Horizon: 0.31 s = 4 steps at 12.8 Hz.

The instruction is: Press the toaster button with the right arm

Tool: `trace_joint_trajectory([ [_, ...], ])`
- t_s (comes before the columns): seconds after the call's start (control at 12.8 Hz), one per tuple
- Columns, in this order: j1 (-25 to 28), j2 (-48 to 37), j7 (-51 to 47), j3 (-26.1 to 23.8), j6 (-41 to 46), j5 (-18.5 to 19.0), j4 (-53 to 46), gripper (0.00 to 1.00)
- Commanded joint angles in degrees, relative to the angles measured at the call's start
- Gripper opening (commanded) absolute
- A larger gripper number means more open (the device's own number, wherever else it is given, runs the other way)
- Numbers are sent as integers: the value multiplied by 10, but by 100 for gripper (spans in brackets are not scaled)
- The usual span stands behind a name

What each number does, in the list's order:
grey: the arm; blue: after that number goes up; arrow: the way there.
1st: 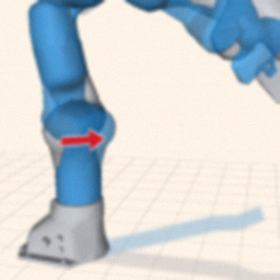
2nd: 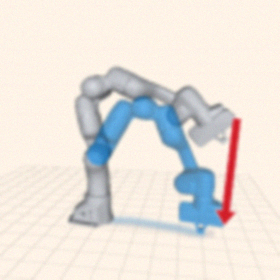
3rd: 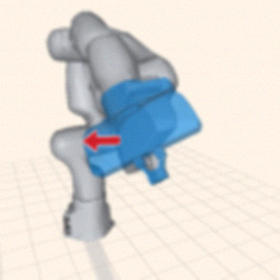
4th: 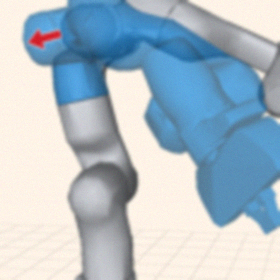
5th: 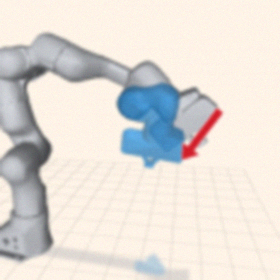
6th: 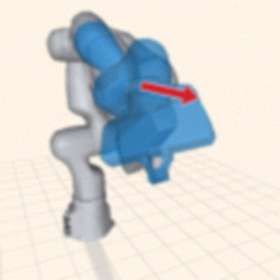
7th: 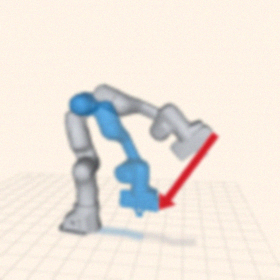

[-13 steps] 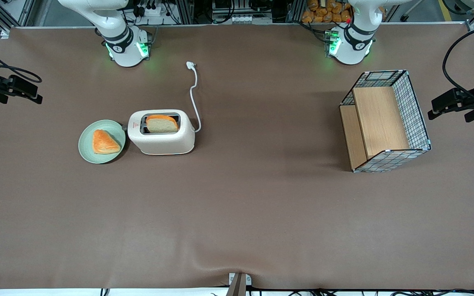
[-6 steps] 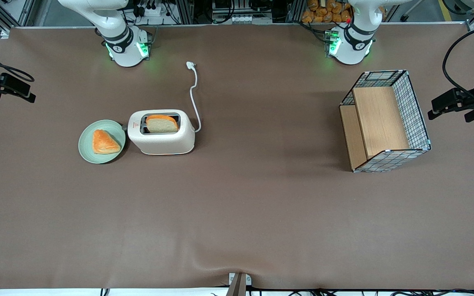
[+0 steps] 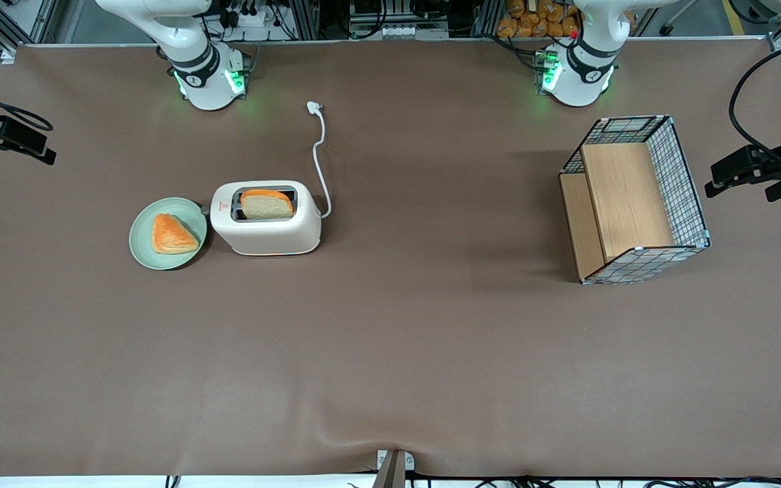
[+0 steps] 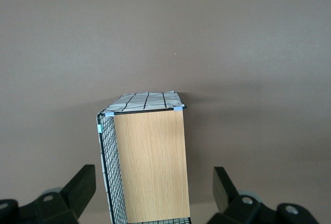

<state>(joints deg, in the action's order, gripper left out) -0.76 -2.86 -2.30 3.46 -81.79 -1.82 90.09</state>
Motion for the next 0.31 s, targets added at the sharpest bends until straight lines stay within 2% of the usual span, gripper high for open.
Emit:
trace_joint_trajectory([
  [0.0,4,1,-11,2,10,10,-10,100],
  [0.24,-1,3,-11,2,28,10,-14,100],
])
